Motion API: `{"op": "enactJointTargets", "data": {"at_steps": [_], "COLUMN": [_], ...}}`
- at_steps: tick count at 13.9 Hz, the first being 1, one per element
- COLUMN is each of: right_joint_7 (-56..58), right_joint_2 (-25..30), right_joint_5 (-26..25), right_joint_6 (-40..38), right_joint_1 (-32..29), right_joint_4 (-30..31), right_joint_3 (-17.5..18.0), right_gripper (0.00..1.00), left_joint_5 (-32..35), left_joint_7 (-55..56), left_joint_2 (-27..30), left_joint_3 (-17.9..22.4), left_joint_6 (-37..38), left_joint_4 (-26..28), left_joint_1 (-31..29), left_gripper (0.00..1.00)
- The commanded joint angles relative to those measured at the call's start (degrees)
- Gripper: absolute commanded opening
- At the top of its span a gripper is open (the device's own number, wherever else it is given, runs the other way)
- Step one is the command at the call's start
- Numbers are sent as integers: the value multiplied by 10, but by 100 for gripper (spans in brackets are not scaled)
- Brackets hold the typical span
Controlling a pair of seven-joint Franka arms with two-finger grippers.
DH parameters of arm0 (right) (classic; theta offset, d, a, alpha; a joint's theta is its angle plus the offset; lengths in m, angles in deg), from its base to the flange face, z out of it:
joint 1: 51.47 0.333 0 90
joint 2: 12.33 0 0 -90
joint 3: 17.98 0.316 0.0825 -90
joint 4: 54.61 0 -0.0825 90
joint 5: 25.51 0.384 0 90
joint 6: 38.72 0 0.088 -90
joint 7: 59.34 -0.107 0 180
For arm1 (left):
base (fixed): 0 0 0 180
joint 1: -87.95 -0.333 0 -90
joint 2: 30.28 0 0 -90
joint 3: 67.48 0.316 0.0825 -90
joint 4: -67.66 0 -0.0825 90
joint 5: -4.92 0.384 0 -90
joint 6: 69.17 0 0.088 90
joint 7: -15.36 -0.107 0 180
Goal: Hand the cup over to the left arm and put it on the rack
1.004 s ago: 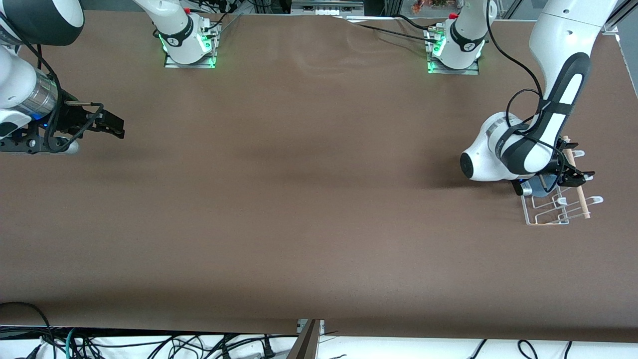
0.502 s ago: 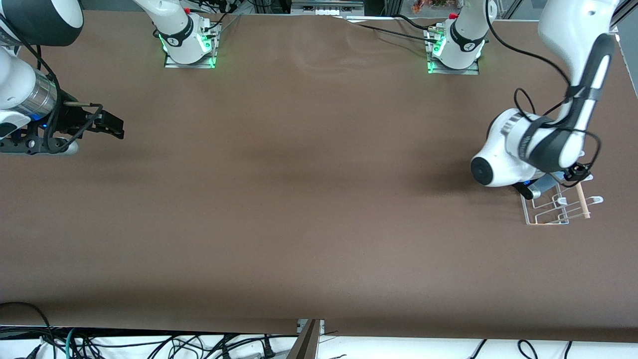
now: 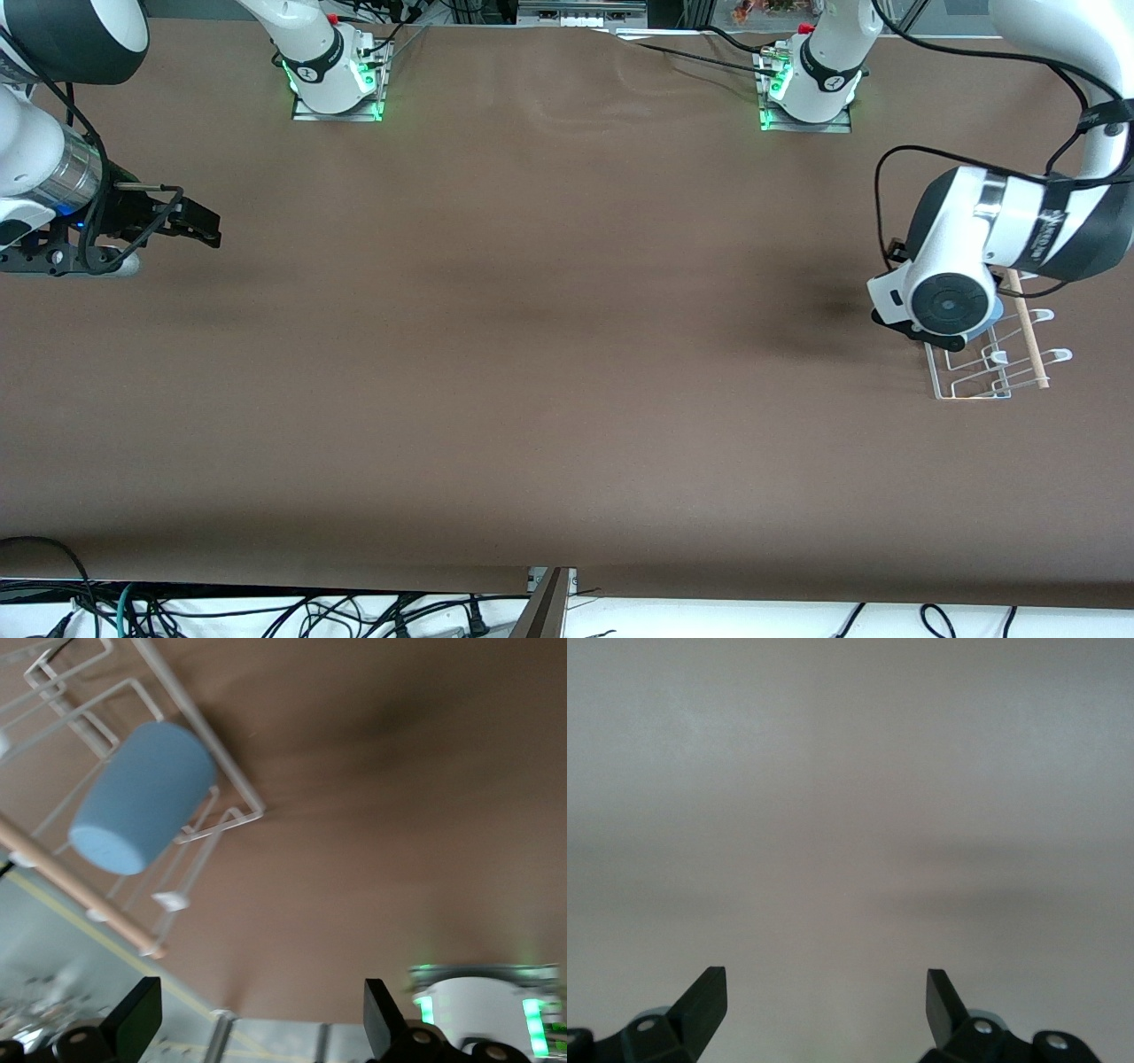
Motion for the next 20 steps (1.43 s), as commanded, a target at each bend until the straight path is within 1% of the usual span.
{"op": "enactJointTargets", "data": {"at_steps": [1, 3, 4, 6, 7, 8, 9, 10, 11, 12, 13, 14, 15, 20], "right_joint_7": [6, 6, 6, 6, 6, 6, 6, 6, 6, 6, 6, 6, 6, 6], "right_joint_2": [-6, -6, -6, -6, -6, -6, -6, -6, -6, -6, -6, -6, -6, -6], "right_joint_5": [-5, -5, -5, -5, -5, -5, -5, -6, -5, -6, -5, -5, -5, -4], "right_joint_6": [-9, -9, -9, -9, -9, -9, -9, -9, -9, -9, -9, -9, -9, -8], "right_joint_1": [-4, -4, -4, -4, -4, -4, -4, -4, -4, -4, -4, -4, -3, -2], "right_joint_4": [-16, -16, -16, -16, -16, -16, -16, -16, -16, -16, -16, -16, -16, -16], "right_joint_3": [1, 1, 1, 1, 0, 0, 1, 0, 1, 1, 0, 1, 0, 1], "right_gripper": [99, 99, 99, 99, 99, 99, 99, 99, 99, 99, 99, 99, 99, 99], "left_joint_5": [-94, -105, -122, -182, -194, -202, -212, -235, -239, -241, -243, -243, -243, -235], "left_joint_7": [7, 4, 3, 3, 3, 5, 7, 9, 12, 13, 18, 36, 56, 56], "left_joint_2": [6, 12, 10, 28, 50, 72, 95, 121, 150, 178, 209, 234, 247, 248], "left_joint_3": [-2, -5, -4, 13, 28, 57, 99, 139, 167, 182, 192, 192, 194, 194], "left_joint_6": [8, 8, 8, -12, -49, -97, -140, -172, -185, -197, -208, -232, -247, -247], "left_joint_4": [-82, -132, -165, -183, -178, -164, -133, -102, -56, -12, 28, 69, 88, 82], "left_joint_1": [-8, -5, -4, -1, 5, 26, 57, 88, 112, 121, 123, 127, 135, 140], "left_gripper": [100, 100, 100, 100, 100, 100, 100, 100, 100, 100, 100, 100, 100, 100]}}
